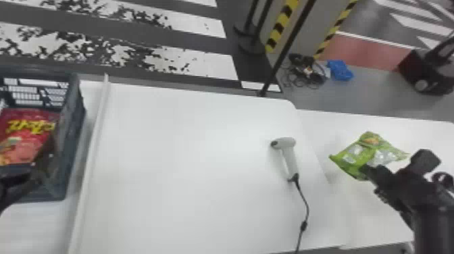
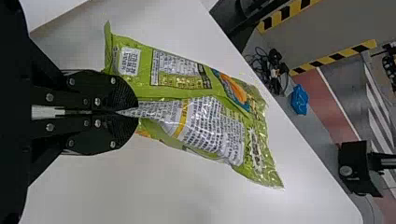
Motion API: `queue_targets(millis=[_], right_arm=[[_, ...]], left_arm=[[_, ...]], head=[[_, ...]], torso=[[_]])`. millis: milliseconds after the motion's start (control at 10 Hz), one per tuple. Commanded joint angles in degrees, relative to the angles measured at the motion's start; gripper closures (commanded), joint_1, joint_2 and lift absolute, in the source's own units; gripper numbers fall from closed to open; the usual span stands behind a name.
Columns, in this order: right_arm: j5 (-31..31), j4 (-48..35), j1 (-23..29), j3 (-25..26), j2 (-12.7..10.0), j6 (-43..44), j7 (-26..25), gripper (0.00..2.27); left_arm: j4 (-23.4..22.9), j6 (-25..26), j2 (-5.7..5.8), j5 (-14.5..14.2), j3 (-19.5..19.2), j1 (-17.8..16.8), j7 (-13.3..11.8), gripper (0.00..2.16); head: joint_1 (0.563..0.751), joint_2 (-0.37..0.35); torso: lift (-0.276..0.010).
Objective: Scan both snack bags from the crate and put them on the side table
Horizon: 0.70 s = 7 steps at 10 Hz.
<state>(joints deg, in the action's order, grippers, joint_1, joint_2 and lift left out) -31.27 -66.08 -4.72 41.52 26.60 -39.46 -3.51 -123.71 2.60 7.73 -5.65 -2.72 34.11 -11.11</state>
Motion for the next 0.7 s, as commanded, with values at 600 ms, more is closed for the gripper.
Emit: queue_targets(millis=[600], right_arm=[[2.00,-32.88,15.97,-8.57,-10.08,18.22,1.84,0.04]], left_arm=[[-0.57,0.00,-0.35,0.02,-0.09,0.35,0.03,0.04]], head=[[0.695,-0.350]], torso=[[-0.087]])
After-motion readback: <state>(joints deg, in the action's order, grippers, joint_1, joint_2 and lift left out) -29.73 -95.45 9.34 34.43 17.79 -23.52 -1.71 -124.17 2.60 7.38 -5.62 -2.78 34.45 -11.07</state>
